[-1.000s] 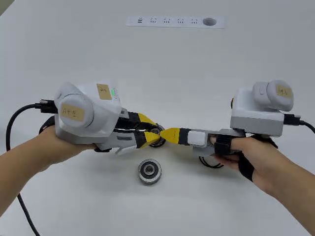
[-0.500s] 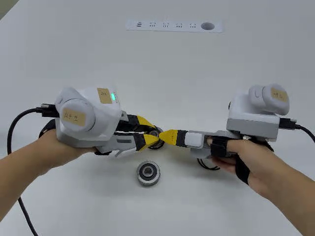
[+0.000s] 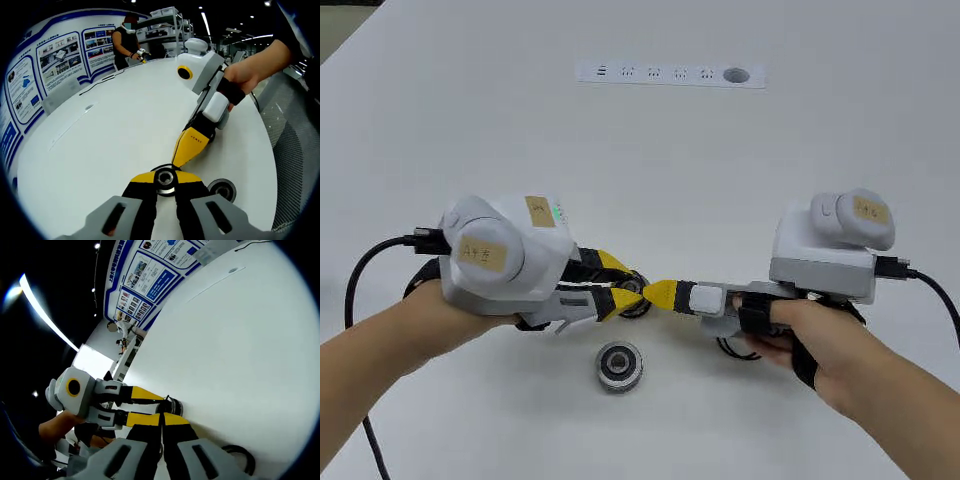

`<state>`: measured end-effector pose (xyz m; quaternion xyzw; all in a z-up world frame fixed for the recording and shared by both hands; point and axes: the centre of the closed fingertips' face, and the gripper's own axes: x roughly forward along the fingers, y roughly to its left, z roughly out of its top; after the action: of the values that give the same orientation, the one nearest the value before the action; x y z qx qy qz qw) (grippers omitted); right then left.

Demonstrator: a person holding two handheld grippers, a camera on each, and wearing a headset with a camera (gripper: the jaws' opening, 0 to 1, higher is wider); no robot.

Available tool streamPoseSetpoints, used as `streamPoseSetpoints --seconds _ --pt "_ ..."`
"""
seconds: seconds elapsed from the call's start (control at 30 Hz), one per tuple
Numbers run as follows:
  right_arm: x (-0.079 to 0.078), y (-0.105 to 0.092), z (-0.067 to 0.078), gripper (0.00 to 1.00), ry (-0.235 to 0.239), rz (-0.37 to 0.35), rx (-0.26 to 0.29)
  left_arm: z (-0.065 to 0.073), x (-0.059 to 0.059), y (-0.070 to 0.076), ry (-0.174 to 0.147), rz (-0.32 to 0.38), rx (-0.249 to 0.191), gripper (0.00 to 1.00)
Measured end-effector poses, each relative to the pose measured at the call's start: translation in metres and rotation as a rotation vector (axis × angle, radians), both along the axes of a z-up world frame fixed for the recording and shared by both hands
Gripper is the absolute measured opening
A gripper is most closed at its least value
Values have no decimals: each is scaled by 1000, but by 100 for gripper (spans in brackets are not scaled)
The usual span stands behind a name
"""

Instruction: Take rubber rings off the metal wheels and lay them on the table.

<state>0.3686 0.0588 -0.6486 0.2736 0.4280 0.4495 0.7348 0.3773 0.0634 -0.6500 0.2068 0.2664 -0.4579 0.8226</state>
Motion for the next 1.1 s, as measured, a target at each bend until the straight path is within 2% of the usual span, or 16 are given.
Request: streamPoseSetpoints --seconds 0.2,0.33,0.57,0.73,0.87,1.03,1.1 --pt "3 0 0 1 -6 -3 -9 3 1 13 -14 10 21 20" --pt "4 1 -1 1 -5 -3 -11 10 3 26 -27 52 24 23" --pt "5 7 -1 1 -9 -3 -12 22 1 43 -45 126 -7 24" --pt "3 15 3 1 -6 4 6 27 -2 47 -55 148 -18 24" --pt "2 22 12 1 -3 2 49 35 0 49 -57 192 -65 25" --pt "6 25 27 2 0 -23 108 42 -1 51 -68 209 -83 26" --pt "11 20 33 2 4 -55 118 48 1 50 -75 232 -129 27"
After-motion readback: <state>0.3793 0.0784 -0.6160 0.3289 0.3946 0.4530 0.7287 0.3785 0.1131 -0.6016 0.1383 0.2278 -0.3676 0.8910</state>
